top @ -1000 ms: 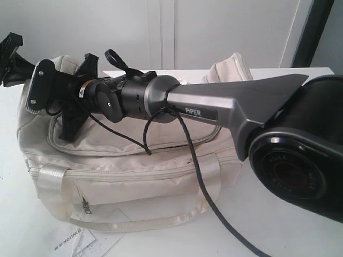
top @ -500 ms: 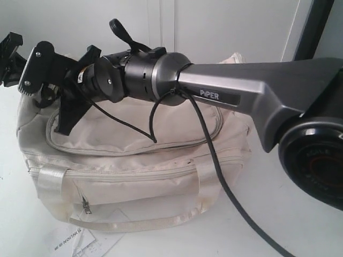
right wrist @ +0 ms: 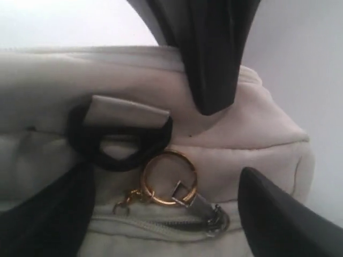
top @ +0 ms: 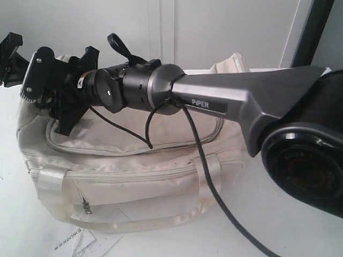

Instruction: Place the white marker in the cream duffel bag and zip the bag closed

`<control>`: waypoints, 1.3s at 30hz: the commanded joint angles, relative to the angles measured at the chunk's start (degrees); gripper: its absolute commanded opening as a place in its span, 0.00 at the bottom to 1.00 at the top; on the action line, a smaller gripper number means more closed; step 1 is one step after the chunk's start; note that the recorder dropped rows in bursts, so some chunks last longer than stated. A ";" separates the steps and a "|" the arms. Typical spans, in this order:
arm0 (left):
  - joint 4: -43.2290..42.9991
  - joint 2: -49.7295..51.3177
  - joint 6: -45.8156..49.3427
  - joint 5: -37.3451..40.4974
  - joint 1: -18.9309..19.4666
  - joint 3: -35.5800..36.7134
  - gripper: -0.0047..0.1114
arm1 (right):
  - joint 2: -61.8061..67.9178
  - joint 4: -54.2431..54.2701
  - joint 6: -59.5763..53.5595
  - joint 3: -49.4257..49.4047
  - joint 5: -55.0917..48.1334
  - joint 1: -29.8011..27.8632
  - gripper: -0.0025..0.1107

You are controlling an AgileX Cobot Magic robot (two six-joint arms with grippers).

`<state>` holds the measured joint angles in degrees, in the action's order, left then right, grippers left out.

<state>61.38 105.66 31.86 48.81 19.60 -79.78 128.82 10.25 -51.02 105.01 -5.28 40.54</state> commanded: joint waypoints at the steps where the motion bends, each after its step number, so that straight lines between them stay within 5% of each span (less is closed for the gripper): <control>1: 1.23 -0.30 0.06 5.25 -0.33 -0.26 0.04 | 2.47 -0.07 -1.85 1.38 6.03 -0.60 0.64; 5: 1.23 -0.30 0.06 6.69 -0.33 -0.26 0.04 | 5.32 -0.07 -1.85 4.38 7.89 -0.74 0.56; 6: 1.23 -0.30 0.06 6.91 -0.33 -0.26 0.04 | 5.86 -0.07 -1.73 4.84 7.89 -1.03 0.49; 9: 1.23 -0.30 1.05 7.25 -0.33 -0.26 0.04 | 6.23 -0.07 -1.73 4.98 7.08 -1.38 0.06; 10: 1.23 -0.30 1.33 7.25 -0.33 -0.26 0.04 | 5.95 0.07 -1.59 4.98 6.14 -1.38 0.02; 24: 1.23 -0.30 1.32 3.29 -0.33 -0.26 0.04 | -2.05 2.08 13.88 4.98 -12.86 -1.38 0.02; 33: 1.35 -0.30 1.32 3.05 -0.06 -0.26 0.04 | -2.97 3.74 18.49 4.98 -11.31 -1.38 0.02; 39: 3.18 -0.30 1.32 3.14 2.69 -0.26 0.04 | -3.40 14.38 18.20 4.98 -14.02 -1.24 0.02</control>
<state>61.36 105.66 32.97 51.60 20.79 -79.99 126.60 19.86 -33.14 109.68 -16.89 39.34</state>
